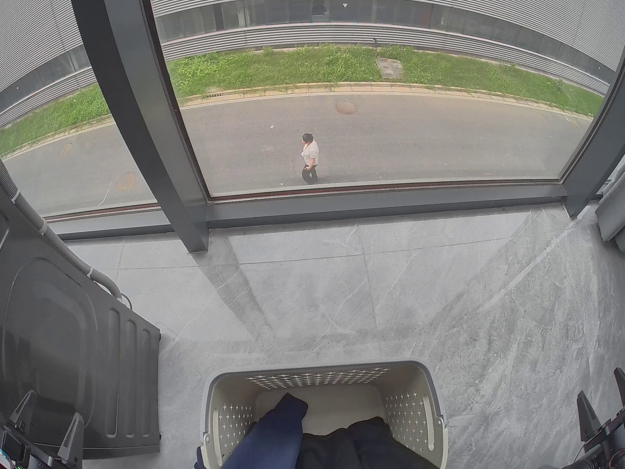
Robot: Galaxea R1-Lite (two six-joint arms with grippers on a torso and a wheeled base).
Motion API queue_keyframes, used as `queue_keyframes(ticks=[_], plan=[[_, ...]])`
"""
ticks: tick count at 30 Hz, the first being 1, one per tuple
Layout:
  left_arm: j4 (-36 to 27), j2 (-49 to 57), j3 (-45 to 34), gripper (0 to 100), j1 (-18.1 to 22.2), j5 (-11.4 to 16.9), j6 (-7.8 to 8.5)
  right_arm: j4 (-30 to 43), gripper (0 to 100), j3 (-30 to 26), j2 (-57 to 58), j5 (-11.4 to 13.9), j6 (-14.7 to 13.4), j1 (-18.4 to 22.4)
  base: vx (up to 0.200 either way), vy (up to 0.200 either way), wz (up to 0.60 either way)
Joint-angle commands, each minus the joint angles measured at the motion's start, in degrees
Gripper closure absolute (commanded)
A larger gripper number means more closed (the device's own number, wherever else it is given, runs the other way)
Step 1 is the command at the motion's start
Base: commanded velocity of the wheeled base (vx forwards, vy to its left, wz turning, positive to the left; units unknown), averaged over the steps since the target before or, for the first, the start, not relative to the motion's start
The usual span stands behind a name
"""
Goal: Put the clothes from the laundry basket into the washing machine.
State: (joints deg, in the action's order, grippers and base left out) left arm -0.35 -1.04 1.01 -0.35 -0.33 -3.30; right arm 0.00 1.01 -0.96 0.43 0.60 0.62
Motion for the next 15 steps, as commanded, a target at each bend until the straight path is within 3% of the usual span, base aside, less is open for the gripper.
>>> queue_keyframes(ticks=[1, 15], plan=[[0.00, 1.04, -0.92, 0, 0.00, -0.02, -0.04, 0.00, 0, -1.01, 0.96, 0.01, 0.02, -0.01, -0.200, 0.000, 0.00], [0.00, 1.04, -0.92, 0, 0.00, -0.02, -0.04, 0.00, 0, -1.01, 0.96, 0.01, 0.02, -0.01, -0.200, 0.000, 0.00]])
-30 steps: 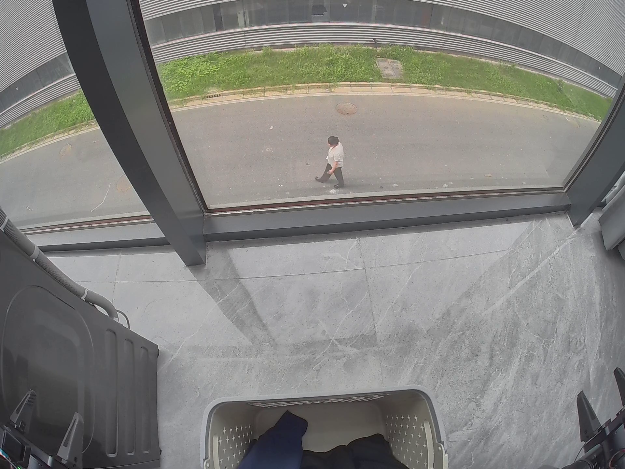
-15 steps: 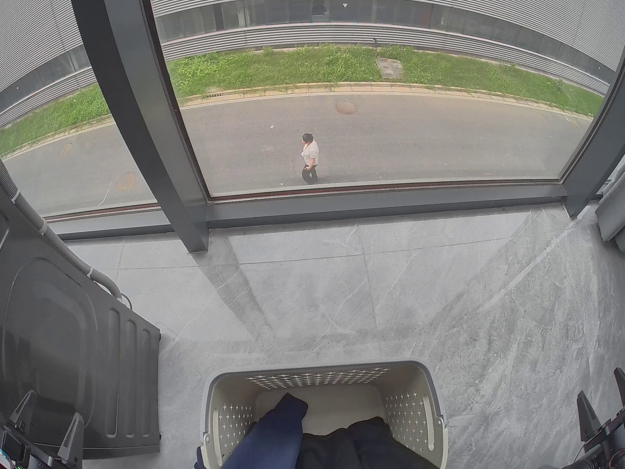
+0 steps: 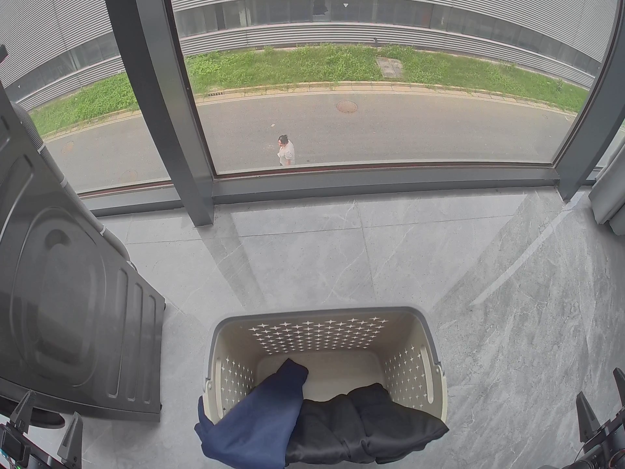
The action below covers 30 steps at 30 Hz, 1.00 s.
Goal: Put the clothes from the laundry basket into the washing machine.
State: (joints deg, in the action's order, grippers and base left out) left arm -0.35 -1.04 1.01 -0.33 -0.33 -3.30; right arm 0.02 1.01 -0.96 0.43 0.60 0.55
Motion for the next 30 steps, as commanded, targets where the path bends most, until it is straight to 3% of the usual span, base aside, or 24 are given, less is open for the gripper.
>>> queue_keyframes(ticks=[1, 26, 30], plan=[[0.00, 1.04, -0.92, 0, -0.02, -0.02, -0.04, -0.02, 0, -1.01, 0.96, 0.01, 0.02, 0.07, -0.200, 0.000, 0.00], [0.00, 1.04, -0.92, 0, -0.02, -0.02, -0.04, -0.02, 0, -1.01, 0.96, 0.01, 0.02, 0.07, -0.200, 0.000, 0.00], [0.00, 1.04, -0.92, 0, -0.02, -0.02, -0.04, -0.02, 0, -1.01, 0.96, 0.01, 0.02, 0.07, 0.000, 0.000, 0.00]])
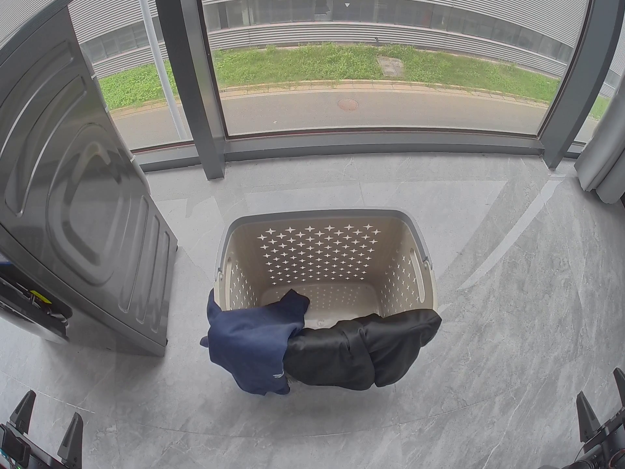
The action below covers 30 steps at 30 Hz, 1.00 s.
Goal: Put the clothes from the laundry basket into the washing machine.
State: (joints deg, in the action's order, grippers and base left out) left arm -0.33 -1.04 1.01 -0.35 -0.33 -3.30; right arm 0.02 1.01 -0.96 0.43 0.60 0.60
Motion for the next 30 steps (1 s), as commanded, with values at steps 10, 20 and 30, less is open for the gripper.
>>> queue_keyframes(ticks=[10, 20, 30], plan=[[-0.02, 1.04, -0.92, 0, 0.00, -0.02, -0.04, -0.02, 0, -1.01, 0.96, 0.01, 0.02, 0.02, 0.000, 0.000, 0.00], [-0.02, 1.04, -0.92, 0, 0.00, -0.02, -0.04, -0.02, 0, -1.01, 0.96, 0.01, 0.02, 0.02, 0.000, 0.140, 0.00], [-0.02, 1.04, -0.92, 0, 0.00, -0.02, -0.04, -0.02, 0, -1.01, 0.96, 0.01, 0.02, 0.02, 0.000, 0.200, 0.00]])
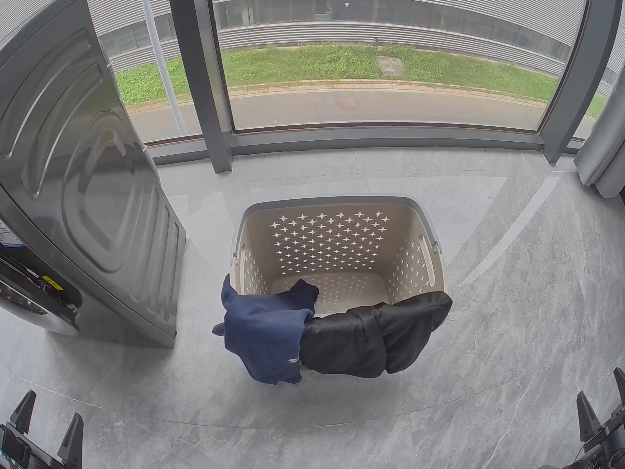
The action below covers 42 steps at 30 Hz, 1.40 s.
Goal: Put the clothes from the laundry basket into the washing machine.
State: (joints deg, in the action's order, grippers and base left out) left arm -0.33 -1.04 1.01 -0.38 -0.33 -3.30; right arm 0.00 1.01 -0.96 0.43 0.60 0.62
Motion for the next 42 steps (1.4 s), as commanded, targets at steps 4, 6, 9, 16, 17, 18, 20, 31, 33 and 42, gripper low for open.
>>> queue_keyframes(ticks=[4, 6, 9, 16, 17, 18, 20, 31, 33, 42], plan=[[-0.02, 1.04, -0.92, 0, 0.03, -0.02, -0.04, 0.00, 0, -1.01, 0.96, 0.01, 0.02, -0.01, 0.000, 0.200, 0.00], [-0.02, 1.04, -0.92, 0, 0.03, -0.02, -0.04, 0.00, 0, -1.01, 0.96, 0.01, 0.11, -0.01, 0.000, 0.200, 0.00], [-0.02, 1.04, -0.92, 0, 0.03, -0.02, -0.04, 0.00, 0, -1.01, 0.96, 0.01, 0.11, -0.01, 0.000, 0.200, 0.00], [-0.02, 1.04, -0.92, 0, 0.03, -0.02, -0.04, 0.00, 0, -1.01, 0.96, 0.01, 0.02, -0.01, 0.000, 0.200, 0.00], [-0.02, 1.04, -0.92, 0, 0.03, -0.02, -0.04, 0.00, 0, -1.01, 0.96, 0.01, 0.02, -0.01, 0.000, 0.200, 0.00], [-0.02, 1.04, -0.92, 0, 0.03, -0.02, -0.04, 0.00, 0, -1.01, 0.96, 0.01, 0.11, -0.01, 0.000, 0.200, 0.00], [-0.02, 1.04, -0.92, 0, 0.03, -0.02, -0.04, 0.00, 0, -1.01, 0.96, 0.01, 0.02, -0.01, 0.000, 0.200, 0.00], [-0.02, 1.04, -0.92, 0, 0.03, -0.02, -0.04, 0.00, 0, -1.01, 0.96, 0.01, 0.02, -0.01, 0.000, 0.164, 0.00], [-0.02, 1.04, -0.92, 0, 0.03, -0.02, -0.04, 0.00, 0, -1.01, 0.96, 0.01, 0.11, -0.01, 0.000, 0.000, 0.00], [-0.02, 1.04, -0.92, 0, 0.03, -0.02, -0.04, 0.00, 0, -1.01, 0.96, 0.01, 0.11, -0.01, -0.022, 0.000, 0.00]])
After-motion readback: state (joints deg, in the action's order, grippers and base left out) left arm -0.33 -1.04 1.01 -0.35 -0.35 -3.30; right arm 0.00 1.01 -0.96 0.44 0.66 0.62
